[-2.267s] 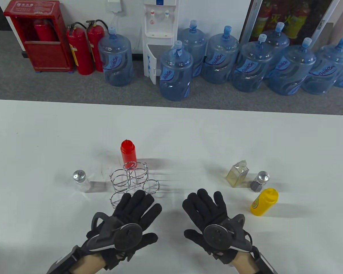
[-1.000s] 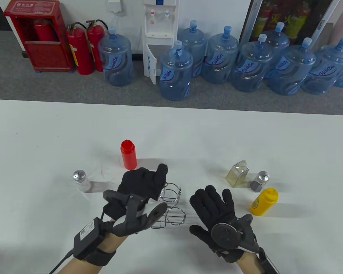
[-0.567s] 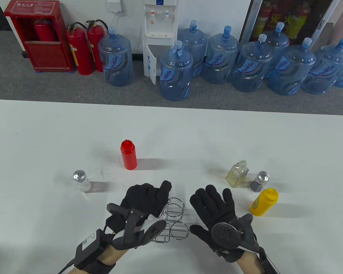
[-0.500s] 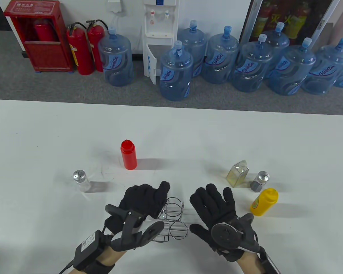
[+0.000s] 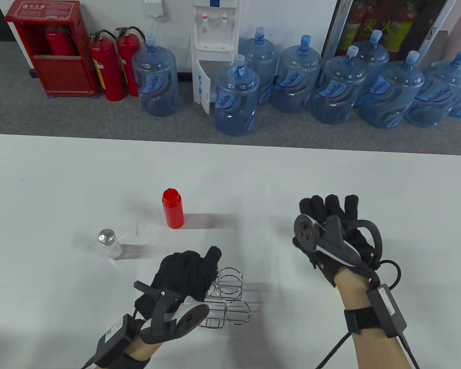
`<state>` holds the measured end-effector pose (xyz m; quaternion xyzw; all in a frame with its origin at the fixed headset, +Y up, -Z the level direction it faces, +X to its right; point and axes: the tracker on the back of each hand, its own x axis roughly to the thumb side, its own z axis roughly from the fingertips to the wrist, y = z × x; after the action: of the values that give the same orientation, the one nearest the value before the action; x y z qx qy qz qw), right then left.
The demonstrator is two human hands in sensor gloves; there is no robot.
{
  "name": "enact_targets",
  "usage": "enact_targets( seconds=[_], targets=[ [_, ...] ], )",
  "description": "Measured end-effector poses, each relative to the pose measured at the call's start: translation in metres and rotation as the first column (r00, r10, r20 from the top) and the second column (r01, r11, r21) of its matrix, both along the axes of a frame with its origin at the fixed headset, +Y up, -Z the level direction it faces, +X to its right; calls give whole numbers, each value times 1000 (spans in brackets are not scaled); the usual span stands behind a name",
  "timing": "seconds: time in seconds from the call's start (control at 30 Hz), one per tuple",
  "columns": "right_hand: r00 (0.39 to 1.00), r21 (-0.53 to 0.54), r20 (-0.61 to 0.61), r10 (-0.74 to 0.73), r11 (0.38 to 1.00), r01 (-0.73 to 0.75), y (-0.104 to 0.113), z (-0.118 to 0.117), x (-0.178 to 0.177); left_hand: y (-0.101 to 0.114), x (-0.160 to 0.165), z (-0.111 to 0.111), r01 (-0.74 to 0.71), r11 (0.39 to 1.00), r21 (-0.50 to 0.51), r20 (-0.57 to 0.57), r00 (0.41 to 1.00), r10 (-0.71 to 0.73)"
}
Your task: Hold seasoning rack and insert seasoning bottles through ring holders
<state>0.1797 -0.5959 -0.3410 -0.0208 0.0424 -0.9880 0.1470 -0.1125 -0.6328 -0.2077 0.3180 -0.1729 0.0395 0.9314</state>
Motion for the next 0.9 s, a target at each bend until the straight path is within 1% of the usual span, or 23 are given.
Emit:
enact_targets(
  seconds=[0.1,0.17,0.23,0.43,0.6,0.67,0.77,0.83,0.87,0.9],
  targets=[
    [992,-64,125,17,998,-9,-15,-17,10,0,-3,-2,-14,1000,-9,-3,1000,14],
    [983,-62,180,46,997,-35,-25,-26,15,0,-6,-3,-17,1000,-6,-8,1000,17],
    [978,-62,199,61,997,-49,-31,-30,17,0,-7,-4,-20,1000,-6,-13,1000,20],
    [978,64,198,59,995,-73,-37,-34,14,0,-8,-4,-21,1000,-8,-18,1000,21],
    [984,85,167,61,993,-76,-38,-31,12,0,-9,-5,-26,1000,-14,-21,999,26],
    [986,98,165,33,994,-49,-39,-30,12,0,-10,-5,-28,1000,-14,-22,999,27],
    [985,51,170,8,999,-16,-42,-32,13,0,-11,-6,-30,999,-12,-24,999,30],
    [987,72,160,6,997,-17,-41,-31,13,0,-11,-6,-28,1000,-12,-25,999,28],
    [989,65,149,-7,998,-3,-40,-31,12,0,-11,-6,-27,1000,-11,-27,999,27],
    [991,77,133,-22,997,11,-37,-27,11,0,-11,-6,-28,999,-15,-29,999,28]
  ],
)
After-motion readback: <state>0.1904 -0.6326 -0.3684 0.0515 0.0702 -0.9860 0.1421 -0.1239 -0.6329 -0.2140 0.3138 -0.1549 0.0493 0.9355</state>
